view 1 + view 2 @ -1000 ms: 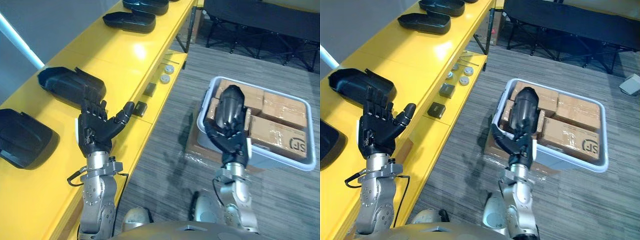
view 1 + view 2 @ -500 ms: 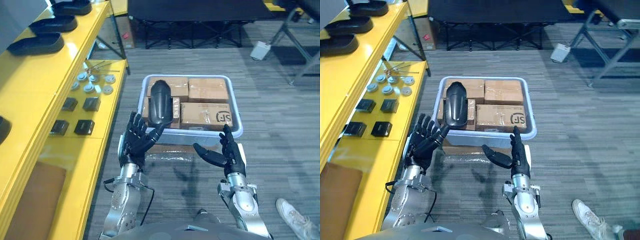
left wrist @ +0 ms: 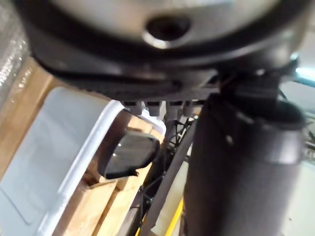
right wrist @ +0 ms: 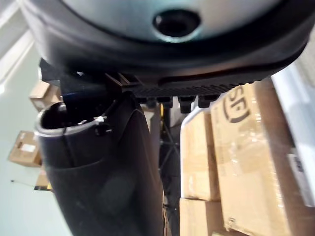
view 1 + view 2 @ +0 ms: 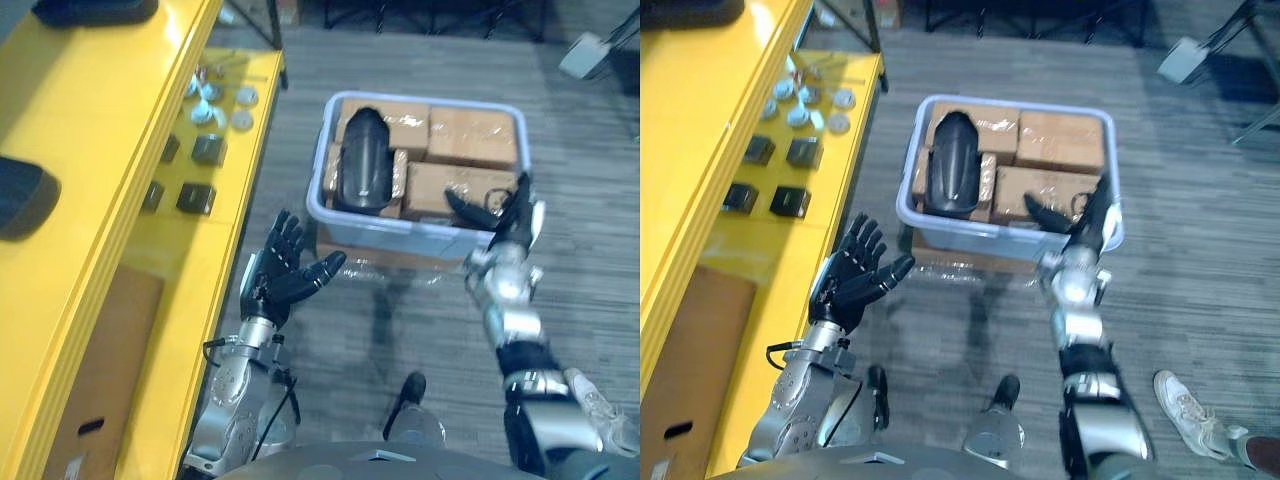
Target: Walk over and take three plastic housings, then place them on the shelf
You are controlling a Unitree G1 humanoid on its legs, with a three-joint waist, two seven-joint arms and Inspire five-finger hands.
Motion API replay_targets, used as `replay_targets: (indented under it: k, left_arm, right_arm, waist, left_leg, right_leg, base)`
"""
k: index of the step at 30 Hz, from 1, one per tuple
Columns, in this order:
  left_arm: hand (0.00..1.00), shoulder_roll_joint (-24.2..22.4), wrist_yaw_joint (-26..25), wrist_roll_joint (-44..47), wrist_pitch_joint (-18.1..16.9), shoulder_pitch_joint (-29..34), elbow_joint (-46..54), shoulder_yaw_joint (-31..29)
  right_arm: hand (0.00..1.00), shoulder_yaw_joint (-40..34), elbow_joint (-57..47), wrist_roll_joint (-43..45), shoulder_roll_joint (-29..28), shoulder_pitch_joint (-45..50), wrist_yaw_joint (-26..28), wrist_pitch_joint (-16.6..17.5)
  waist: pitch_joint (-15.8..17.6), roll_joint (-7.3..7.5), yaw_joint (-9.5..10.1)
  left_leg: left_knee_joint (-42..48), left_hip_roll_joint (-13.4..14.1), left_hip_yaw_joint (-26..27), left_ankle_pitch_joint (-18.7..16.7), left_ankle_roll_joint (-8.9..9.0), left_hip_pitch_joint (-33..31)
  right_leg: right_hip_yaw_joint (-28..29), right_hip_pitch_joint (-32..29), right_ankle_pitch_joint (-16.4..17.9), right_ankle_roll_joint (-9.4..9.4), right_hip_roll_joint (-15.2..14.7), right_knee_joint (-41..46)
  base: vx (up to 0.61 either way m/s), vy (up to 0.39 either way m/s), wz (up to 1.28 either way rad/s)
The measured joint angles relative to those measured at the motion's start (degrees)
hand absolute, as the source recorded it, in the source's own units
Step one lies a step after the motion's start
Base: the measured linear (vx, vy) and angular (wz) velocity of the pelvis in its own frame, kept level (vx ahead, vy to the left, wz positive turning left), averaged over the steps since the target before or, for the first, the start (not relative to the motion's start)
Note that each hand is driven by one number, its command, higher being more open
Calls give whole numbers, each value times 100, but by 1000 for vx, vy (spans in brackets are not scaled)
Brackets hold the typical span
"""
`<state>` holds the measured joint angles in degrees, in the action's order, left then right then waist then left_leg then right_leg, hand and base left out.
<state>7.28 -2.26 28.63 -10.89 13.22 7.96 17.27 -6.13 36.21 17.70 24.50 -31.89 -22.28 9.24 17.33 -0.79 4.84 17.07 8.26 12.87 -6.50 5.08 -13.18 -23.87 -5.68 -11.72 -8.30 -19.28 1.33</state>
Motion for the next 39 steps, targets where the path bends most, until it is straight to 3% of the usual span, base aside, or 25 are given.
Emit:
replay_targets:
  k: [6, 10, 15, 17, 20, 24, 28, 34, 39]
  left_arm:
    - [100, -2, 107, 11, -10, 43, -434, 90]
    - [100, -13, 167, 51, -67, -2, -715, 280]
    - [100, -131, 214, 132, -177, -215, -1247, 486]
    - [100, -149, 213, 205, -232, -209, -1369, 499]
    - [100, -231, 196, 270, -291, -213, -1512, 550]
    - [100, -233, 147, 269, -330, -209, -1645, 632]
    - [100, -230, 202, 323, -338, -199, -1649, 668]
    - [100, -157, 906, 750, -241, -175, -1649, 669]
    - [100, -146, 1049, 752, -130, -164, -1650, 750]
  right_arm:
    - [100, 291, 1221, 346, 1064, -1419, 169, -42]
    - [100, 762, 2039, 343, 1343, -1894, 218, -165]
    - [100, 1264, 2877, 337, 1744, -2867, 365, -562]
    - [100, 1494, 2889, 314, 1865, -3047, 448, -582]
    - [100, 1888, 2888, 306, 2109, -3459, 489, -592]
    - [100, 2137, 2873, 302, 2214, -3733, 425, -503]
    - [100, 2139, 2804, 296, 2220, -3876, 319, -460]
    - [100, 2137, 2537, 293, 2319, -3946, 263, -292]
    - [100, 2264, 2354, 295, 2467, -3998, 456, -593]
  waist:
    - [533, -219, 224]
    - [626, -315, 321]
    - [931, -576, 502]
    - [946, -598, 594]
    - [1066, -757, 627]
    - [1079, -773, 773]
    - [1081, -770, 791]
    - [1103, -735, 745]
    - [1132, -689, 752]
  left_leg:
    - [314, -51, -251, 56, -85, -501]
    - [512, -68, -409, 67, -103, -891]
    - [674, -90, -528, 103, -136, -1192]
    - [656, -94, -535, 155, -142, -1311]
    - [648, -122, -634, 220, -153, -1427]
    - [494, -144, -671, 342, -142, -1470]
    - [468, -157, -701, 361, -145, -1467]
    - [468, -143, -669, 363, -147, -1391]
    - [450, -114, -542, 363, -146, -1287]
  right_leg:
    - [-192, -147, -34, -1, -17, -62]
    - [-291, -334, -35, 0, -17, -58]
    - [-407, -477, -37, -3, -21, -49]
    - [-414, -601, -37, -3, -22, -50]
    - [-477, -632, -37, -3, -24, -45]
    - [-562, -713, -33, -2, -27, -40]
    - [-573, -715, -29, 4, -36, 10]
    - [-547, -723, -3, 37, -62, 161]
    - [-413, -722, 3, 48, -61, 163]
  base:
    - [-137, 30, 20]
    - [-112, 16, 15]
    - [-112, 9, 8]
    - [-101, -4, 6]
    - [-64, -2, 14]
    - [-45, -6, 8]
    - [-33, 10, 5]
    - [-35, 19, -2]
    - [-53, 6, -11]
